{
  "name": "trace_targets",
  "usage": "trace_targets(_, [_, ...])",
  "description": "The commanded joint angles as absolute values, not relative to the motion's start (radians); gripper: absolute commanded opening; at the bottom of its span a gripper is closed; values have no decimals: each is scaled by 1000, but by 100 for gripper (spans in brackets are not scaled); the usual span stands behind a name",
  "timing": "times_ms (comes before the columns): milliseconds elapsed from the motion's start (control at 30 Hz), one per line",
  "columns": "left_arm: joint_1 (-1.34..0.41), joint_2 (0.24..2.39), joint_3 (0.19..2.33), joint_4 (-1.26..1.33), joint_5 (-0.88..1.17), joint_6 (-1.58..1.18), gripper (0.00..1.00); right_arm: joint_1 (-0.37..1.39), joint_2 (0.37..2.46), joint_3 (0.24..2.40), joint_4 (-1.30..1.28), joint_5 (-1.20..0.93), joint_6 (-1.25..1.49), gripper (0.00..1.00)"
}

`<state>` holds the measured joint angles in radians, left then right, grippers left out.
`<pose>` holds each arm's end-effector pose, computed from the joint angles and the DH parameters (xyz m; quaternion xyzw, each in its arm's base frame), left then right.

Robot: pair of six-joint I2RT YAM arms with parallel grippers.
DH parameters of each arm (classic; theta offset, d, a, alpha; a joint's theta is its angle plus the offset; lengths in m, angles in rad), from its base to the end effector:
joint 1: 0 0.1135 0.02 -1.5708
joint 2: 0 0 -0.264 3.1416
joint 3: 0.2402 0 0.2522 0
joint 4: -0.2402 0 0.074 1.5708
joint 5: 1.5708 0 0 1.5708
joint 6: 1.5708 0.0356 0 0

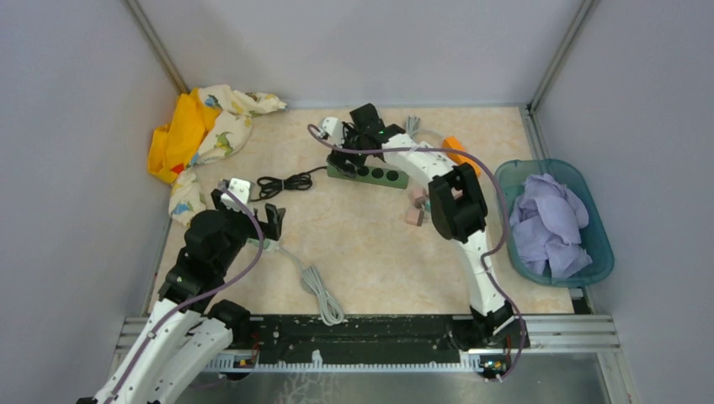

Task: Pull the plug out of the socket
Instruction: Move the socket to the center of the board.

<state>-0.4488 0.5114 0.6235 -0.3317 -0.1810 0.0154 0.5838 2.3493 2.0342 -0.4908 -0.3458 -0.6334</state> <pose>0.1225 -0.0519 0.3060 0.1238 0.7693 -0.0650 0.6234 0.4367 0.3029 0.2050 -0.5752 0.7131 0.1504 0.3715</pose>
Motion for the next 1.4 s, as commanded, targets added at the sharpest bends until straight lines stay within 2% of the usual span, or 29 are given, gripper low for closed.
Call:
trace_targets(0, [-442, 524, 622, -278, -57, -17, 100, 584, 2047, 1923, -488, -485, -561, 80])
trace_targets(267, [-443, 564, 611, -219, 112, -243, 100, 517, 1602, 1481, -513, -692, -559, 81])
trace_targets(367, [-442, 561, 565, -180, 135, -384, 100, 468, 1435, 1306, -473, -767, -528, 81])
trace_targets(467, [-444, 552, 513, -152, 112, -516, 100, 419, 1353, 1201, -450, -829, -482, 81])
trace_targets(667, [-443, 559, 460, -182, 4, -738, 100, 391, 1265, 1018, -330, -855, -455, 81])
trace_targets(967, [-484, 713, 519, -386, -86, -965, 100, 390, 1256, 949, -294, -846, -485, 81])
trace_targets(1233, [-785, 902, 702, -724, -514, -1259, 100, 390, 1261, 941, -292, -840, -492, 81])
trace_targets(1367, [-841, 1050, 794, -902, -582, -1368, 100, 390, 1262, 940, -291, -841, -492, 81])
